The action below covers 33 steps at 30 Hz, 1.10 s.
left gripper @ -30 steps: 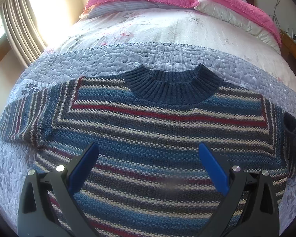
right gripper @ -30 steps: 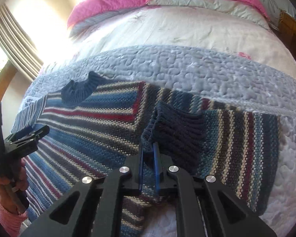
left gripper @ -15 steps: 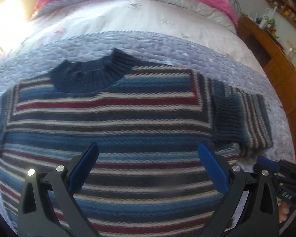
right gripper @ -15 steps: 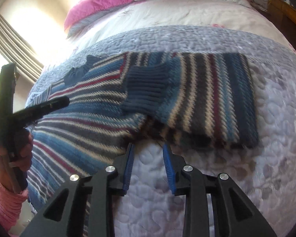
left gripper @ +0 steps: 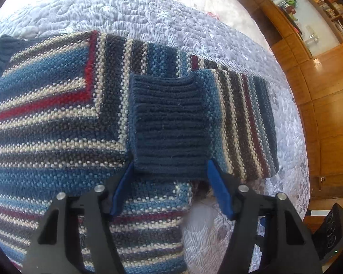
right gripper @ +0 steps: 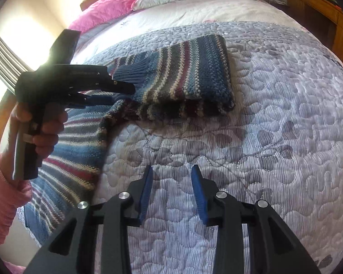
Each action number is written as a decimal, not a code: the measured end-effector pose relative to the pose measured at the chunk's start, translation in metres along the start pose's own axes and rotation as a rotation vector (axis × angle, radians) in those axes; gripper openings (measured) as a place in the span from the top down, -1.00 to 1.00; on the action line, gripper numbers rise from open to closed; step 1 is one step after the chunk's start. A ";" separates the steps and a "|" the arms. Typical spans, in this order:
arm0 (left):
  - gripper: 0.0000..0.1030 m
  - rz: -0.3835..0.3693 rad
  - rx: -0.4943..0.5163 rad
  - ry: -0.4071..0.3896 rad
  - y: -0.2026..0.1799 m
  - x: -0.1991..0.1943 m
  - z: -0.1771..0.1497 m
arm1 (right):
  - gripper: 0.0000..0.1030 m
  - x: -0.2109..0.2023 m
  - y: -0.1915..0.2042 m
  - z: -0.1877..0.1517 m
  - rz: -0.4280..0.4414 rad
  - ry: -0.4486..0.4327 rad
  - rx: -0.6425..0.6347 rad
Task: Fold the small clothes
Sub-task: 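Fold the held sleeve across the sweater body with the right tool, release, then grasp the folded cuff with the left tool and lay it flat below the collar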
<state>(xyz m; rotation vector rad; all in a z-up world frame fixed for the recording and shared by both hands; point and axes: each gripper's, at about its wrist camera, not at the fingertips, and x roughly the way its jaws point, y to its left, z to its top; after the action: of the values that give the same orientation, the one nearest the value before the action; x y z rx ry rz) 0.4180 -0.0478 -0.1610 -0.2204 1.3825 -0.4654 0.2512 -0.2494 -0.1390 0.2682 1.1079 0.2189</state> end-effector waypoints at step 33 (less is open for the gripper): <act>0.67 0.163 -0.150 -0.363 0.209 -0.196 -0.052 | 0.30 0.066 0.118 0.090 0.091 0.015 -0.053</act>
<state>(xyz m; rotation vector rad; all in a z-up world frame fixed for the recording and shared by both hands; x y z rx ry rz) 0.3841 0.2308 -0.0835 -0.2967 1.0687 -0.1737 0.3562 -0.1268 -0.1196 0.2706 1.1045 0.3310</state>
